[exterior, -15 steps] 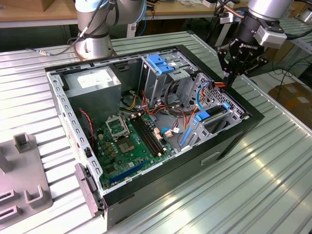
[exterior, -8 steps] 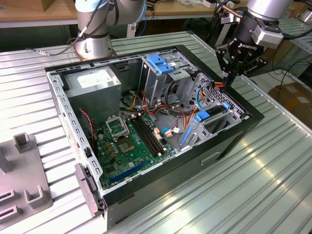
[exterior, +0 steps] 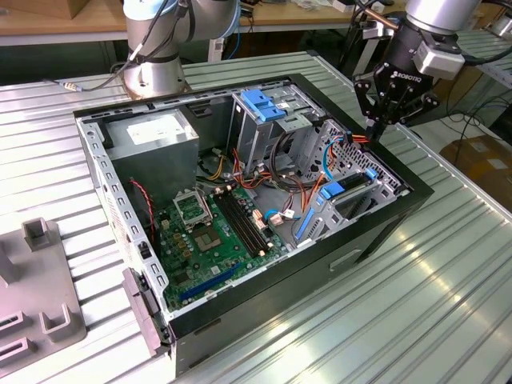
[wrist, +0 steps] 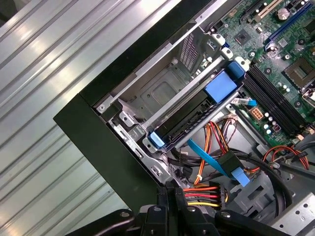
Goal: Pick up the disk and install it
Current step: 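Insert the first disk wire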
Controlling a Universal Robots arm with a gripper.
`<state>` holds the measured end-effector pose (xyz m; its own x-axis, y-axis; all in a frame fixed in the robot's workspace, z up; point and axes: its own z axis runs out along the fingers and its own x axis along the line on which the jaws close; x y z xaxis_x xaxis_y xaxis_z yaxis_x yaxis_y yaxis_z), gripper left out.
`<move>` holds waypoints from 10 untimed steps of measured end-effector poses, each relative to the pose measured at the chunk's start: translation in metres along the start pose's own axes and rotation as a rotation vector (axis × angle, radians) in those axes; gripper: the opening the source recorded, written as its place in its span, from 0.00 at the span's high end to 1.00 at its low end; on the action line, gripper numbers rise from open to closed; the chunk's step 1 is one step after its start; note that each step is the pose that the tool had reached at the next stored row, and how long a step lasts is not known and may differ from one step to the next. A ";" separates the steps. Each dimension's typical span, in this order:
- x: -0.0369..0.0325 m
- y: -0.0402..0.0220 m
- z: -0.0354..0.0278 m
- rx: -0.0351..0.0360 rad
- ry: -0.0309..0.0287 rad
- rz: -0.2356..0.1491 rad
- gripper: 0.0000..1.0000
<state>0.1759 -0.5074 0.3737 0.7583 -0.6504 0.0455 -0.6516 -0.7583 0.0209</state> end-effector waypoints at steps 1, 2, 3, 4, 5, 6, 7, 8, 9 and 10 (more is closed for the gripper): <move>0.0000 0.0000 0.0000 0.0001 0.0000 0.000 0.83; 0.0000 0.0000 0.0000 0.0001 0.0000 0.000 0.83; 0.0000 0.0000 0.0000 0.0000 0.0000 0.000 0.83; 0.0000 0.0000 0.0000 0.0001 -0.0001 0.000 0.83; 0.0000 0.0000 0.0000 0.0000 -0.0001 0.002 0.83; 0.0000 0.0001 0.0001 -0.0005 -0.0002 0.010 0.83; 0.0000 0.0001 0.0001 -0.0011 -0.0005 0.024 0.83; 0.0000 0.0001 0.0002 -0.0017 -0.0008 0.039 0.83; -0.0004 0.0004 0.0005 -0.0017 -0.0011 0.043 0.83; -0.0010 0.0009 0.0006 -0.0018 -0.0012 0.044 0.83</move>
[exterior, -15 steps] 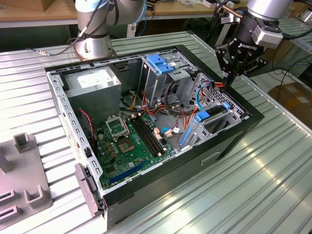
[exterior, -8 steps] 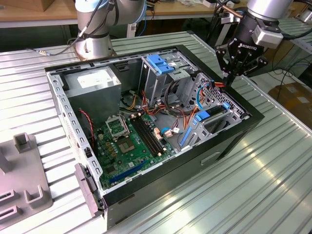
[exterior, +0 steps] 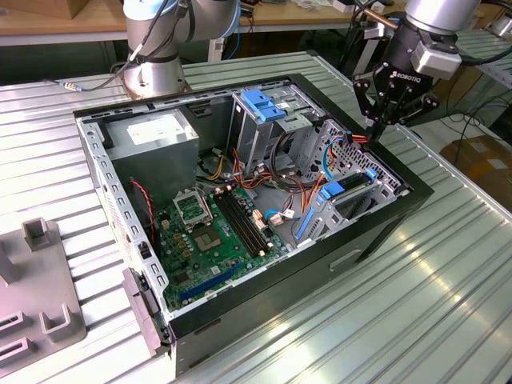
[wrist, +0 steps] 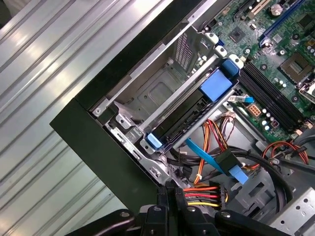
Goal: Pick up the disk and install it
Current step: 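Insert the first disk wire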
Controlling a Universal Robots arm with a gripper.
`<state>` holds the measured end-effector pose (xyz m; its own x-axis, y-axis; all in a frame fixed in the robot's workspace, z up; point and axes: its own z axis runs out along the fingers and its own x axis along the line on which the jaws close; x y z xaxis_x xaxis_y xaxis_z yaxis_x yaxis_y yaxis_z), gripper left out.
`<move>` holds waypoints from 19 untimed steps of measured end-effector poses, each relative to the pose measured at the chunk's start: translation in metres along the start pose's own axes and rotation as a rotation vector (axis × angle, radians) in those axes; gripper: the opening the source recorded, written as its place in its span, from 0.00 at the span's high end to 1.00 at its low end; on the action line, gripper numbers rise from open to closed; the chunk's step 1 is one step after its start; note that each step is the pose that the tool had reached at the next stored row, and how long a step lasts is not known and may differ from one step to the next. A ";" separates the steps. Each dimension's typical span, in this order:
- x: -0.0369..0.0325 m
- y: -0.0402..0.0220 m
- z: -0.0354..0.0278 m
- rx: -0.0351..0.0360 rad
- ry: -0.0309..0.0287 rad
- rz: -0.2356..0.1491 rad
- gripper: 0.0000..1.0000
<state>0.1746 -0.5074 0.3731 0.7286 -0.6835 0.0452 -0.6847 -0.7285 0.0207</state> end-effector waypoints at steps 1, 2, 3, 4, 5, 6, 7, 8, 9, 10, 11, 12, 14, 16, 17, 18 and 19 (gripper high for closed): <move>-0.0010 0.0010 -0.0001 -0.0003 0.0001 0.001 0.83; -0.0021 0.0020 -0.0001 -0.0003 0.0002 0.001 0.83; -0.0036 0.0035 0.0000 -0.0002 0.0001 0.002 0.83; -0.0043 0.0042 0.0005 -0.0010 0.0003 0.011 0.83; -0.0044 0.0043 0.0009 -0.0023 -0.0001 0.036 0.83; -0.0044 0.0043 0.0014 -0.0035 -0.0003 0.057 0.83; -0.0044 0.0043 0.0017 -0.0043 -0.0006 0.073 0.83; -0.0044 0.0042 0.0023 -0.0057 -0.0009 0.099 0.83; -0.0045 0.0042 0.0027 -0.0067 -0.0012 0.118 0.83; -0.0045 0.0042 0.0029 -0.0075 -0.0014 0.133 0.83; -0.0045 0.0042 0.0032 -0.0081 -0.0017 0.146 0.83; -0.0045 0.0042 0.0033 -0.0089 -0.0019 0.162 0.83; -0.0045 0.0042 0.0038 -0.0104 -0.0026 0.194 0.83; -0.0047 0.0043 0.0047 -0.0130 -0.0039 0.251 0.83; -0.0049 0.0044 0.0051 -0.0138 -0.0037 0.263 0.83; -0.0049 0.0045 0.0051 -0.0145 -0.0039 0.275 0.83; -0.0049 0.0045 0.0053 -0.0150 -0.0042 0.286 0.83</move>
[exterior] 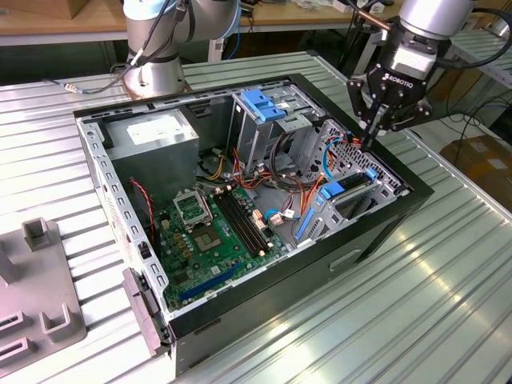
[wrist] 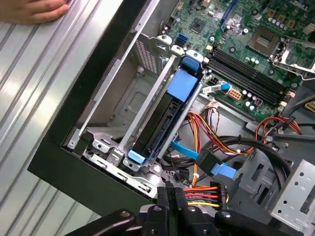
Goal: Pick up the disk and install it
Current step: 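Insert the first disk wire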
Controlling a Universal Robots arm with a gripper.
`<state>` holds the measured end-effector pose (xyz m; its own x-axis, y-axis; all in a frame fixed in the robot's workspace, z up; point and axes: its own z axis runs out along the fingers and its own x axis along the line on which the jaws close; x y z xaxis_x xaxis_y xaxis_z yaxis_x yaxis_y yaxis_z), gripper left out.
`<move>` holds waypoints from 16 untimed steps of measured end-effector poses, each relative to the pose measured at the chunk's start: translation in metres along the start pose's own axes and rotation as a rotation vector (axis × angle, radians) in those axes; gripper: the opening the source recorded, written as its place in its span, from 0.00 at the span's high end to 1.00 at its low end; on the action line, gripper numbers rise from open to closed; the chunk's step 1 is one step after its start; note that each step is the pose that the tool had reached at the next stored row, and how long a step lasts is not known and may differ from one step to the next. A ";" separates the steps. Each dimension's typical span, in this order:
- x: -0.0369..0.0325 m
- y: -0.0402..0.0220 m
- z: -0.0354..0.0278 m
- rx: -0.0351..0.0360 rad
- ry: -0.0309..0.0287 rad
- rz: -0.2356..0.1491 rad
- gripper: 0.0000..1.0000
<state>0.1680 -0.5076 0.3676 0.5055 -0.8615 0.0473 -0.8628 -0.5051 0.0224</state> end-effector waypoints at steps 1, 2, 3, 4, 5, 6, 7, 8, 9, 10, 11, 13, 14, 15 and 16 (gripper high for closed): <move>0.0000 0.0000 0.0003 -0.0009 -0.0004 0.018 0.83; -0.0001 0.0000 0.0005 -0.0015 -0.0007 0.031 0.83; -0.0001 0.0000 0.0007 -0.0024 -0.0009 0.048 0.83; -0.0001 -0.0001 0.0010 -0.0030 -0.0011 0.060 0.83; -0.0001 0.0000 0.0012 -0.0038 -0.0014 0.076 0.83; -0.0001 -0.0001 0.0014 -0.0043 -0.0015 0.086 0.83; -0.0001 -0.0001 0.0016 -0.0047 -0.0017 0.095 0.83; 0.0001 0.0001 0.0019 -0.0050 -0.0019 0.100 0.83; 0.0012 0.0006 0.0023 -0.0054 -0.0016 0.105 0.83; 0.0017 0.0009 0.0025 -0.0057 -0.0012 0.107 0.83; 0.0020 0.0011 0.0029 -0.0059 -0.0012 0.110 0.83; 0.0020 0.0012 0.0040 -0.0078 -0.0004 0.135 0.83; 0.0020 0.0013 0.0046 -0.0088 -0.0002 0.150 0.83; 0.0020 0.0012 0.0049 -0.0098 -0.0002 0.167 0.83; 0.0020 0.0012 0.0051 -0.0102 -0.0003 0.174 0.83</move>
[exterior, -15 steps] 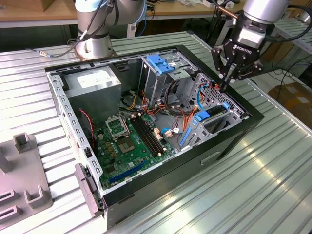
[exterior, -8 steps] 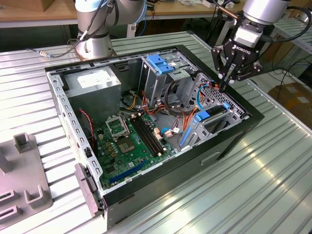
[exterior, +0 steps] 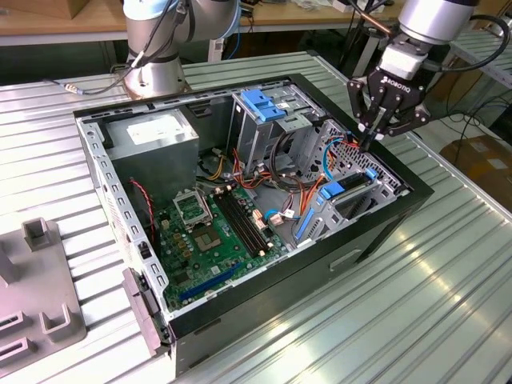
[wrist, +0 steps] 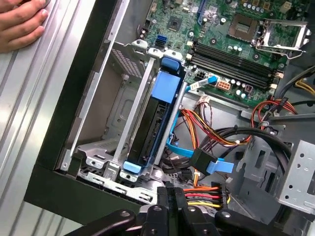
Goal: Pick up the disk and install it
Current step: 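Insert the first disk wire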
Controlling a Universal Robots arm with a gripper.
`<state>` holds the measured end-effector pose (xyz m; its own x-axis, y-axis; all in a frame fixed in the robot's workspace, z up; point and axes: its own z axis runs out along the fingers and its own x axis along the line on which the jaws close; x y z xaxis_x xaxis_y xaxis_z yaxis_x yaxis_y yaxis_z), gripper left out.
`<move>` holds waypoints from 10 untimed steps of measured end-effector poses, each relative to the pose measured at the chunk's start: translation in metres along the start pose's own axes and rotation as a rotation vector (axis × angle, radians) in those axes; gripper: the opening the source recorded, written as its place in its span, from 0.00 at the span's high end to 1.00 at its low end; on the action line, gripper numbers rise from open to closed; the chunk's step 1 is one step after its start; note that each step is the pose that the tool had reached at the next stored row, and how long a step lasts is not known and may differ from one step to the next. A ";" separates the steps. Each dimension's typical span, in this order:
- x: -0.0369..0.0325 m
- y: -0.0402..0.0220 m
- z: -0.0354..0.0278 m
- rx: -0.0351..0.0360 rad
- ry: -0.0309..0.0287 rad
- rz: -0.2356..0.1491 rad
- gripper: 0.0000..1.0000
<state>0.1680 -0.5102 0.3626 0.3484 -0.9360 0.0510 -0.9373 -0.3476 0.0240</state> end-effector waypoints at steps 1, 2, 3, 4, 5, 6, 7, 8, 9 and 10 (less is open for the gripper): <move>-0.0001 0.0003 0.0004 -0.0003 -0.0003 0.006 0.83; -0.0005 0.0012 0.0006 -0.0003 -0.0004 0.007 0.83; -0.0015 0.0040 0.0006 -0.0004 -0.0004 0.008 0.83; -0.0024 0.0064 0.0007 -0.0004 -0.0003 0.008 0.83; -0.0032 0.0087 0.0008 -0.0004 -0.0005 0.008 0.83; -0.0038 0.0103 0.0008 -0.0005 -0.0005 0.009 0.83; -0.0041 0.0112 0.0008 -0.0006 -0.0005 0.013 0.83; -0.0042 0.0114 0.0008 -0.0010 -0.0006 0.020 0.83; -0.0043 0.0114 0.0013 -0.0022 -0.0006 0.039 0.83; -0.0038 0.0117 0.0019 -0.0034 0.0010 0.050 0.83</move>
<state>0.1558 -0.5108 0.3608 0.3007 -0.9522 0.0532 -0.9537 -0.2997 0.0247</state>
